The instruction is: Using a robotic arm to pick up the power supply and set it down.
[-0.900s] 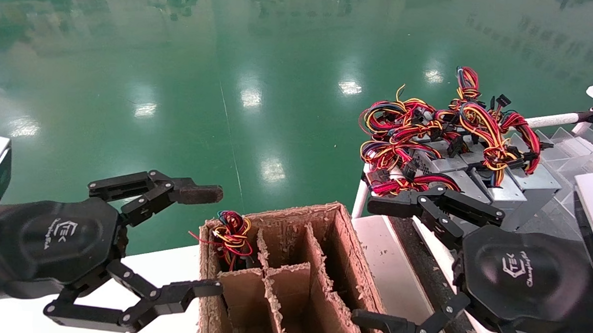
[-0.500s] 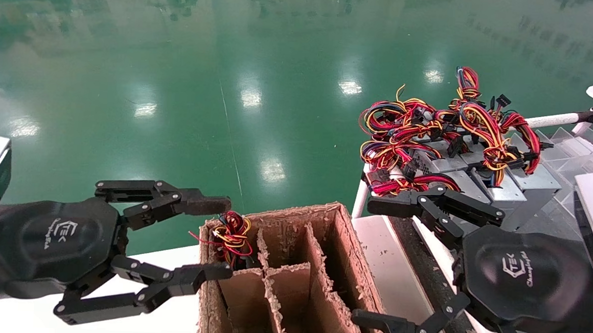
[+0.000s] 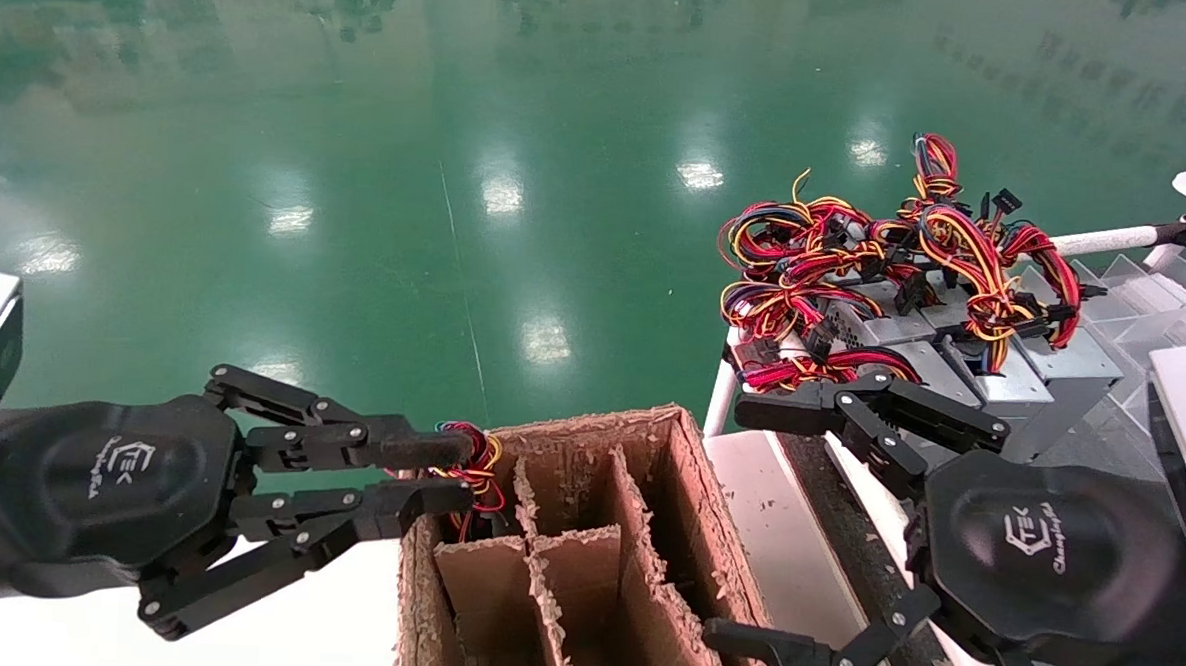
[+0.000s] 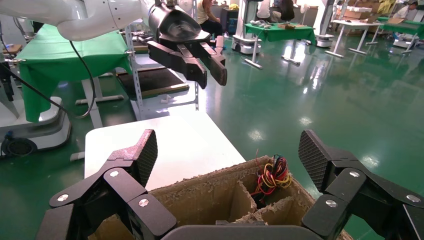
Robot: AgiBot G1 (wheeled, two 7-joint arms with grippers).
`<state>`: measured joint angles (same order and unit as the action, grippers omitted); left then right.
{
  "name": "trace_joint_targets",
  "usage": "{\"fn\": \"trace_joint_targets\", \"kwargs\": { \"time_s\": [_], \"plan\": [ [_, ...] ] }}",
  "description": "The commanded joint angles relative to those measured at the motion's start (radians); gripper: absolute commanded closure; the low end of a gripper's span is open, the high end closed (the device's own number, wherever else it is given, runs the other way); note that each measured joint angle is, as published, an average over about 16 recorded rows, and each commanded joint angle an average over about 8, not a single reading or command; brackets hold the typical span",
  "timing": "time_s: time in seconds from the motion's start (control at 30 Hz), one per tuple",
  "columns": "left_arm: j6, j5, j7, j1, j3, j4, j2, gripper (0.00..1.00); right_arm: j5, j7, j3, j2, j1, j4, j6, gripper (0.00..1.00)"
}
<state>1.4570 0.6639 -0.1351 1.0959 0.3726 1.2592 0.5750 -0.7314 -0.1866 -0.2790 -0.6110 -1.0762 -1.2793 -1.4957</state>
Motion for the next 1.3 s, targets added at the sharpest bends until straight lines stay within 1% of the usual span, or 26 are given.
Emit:
{"fn": "trace_joint_targets", "kwargs": {
  "time_s": [0.03,0.2,0.23,0.47,0.5,0.7,0.8,0.87,1.1,1.3],
  "plan": [
    [0.0,0.0,0.0,0.0,0.0,0.0,0.0,1.0,0.0,0.0,0.0,0.0,0.0,0.0,0.0,0.0],
    [0.0,0.0,0.0,0.0,0.0,0.0,0.0,1.0,0.0,0.0,0.0,0.0,0.0,0.0,0.0,0.0],
    [0.0,0.0,0.0,0.0,0.0,0.0,0.0,0.94,0.0,0.0,0.0,0.0,0.0,0.0,0.0,0.0],
    [0.0,0.0,0.0,0.0,0.0,0.0,0.0,0.06,0.0,0.0,0.0,0.0,0.0,0.0,0.0,0.0],
    [0.0,0.0,0.0,0.0,0.0,0.0,0.0,0.0,0.0,0.0,0.0,0.0,0.0,0.0,0.0,0.0],
    [0.0,0.0,0.0,0.0,0.0,0.0,0.0,0.0,-0.002,-0.001,0.0,0.0,0.0,0.002,0.003,0.0],
    [0.0,0.0,0.0,0.0,0.0,0.0,0.0,0.0,-0.015,-0.006,-0.004,-0.004,-0.002,0.008,0.022,0.0],
    [0.0,0.0,0.0,0.0,0.0,0.0,0.0,0.0,-0.031,-0.015,-0.01,-0.009,-0.004,0.012,0.043,0.0],
    [0.0,0.0,0.0,0.0,0.0,0.0,0.0,0.0,-0.134,-0.077,-0.057,-0.049,-0.018,0.001,0.158,0.0],
    [0.0,0.0,0.0,0.0,0.0,0.0,0.0,0.0,-0.186,-0.099,-0.082,-0.072,-0.027,-0.011,0.207,0.0]
  ]
}}
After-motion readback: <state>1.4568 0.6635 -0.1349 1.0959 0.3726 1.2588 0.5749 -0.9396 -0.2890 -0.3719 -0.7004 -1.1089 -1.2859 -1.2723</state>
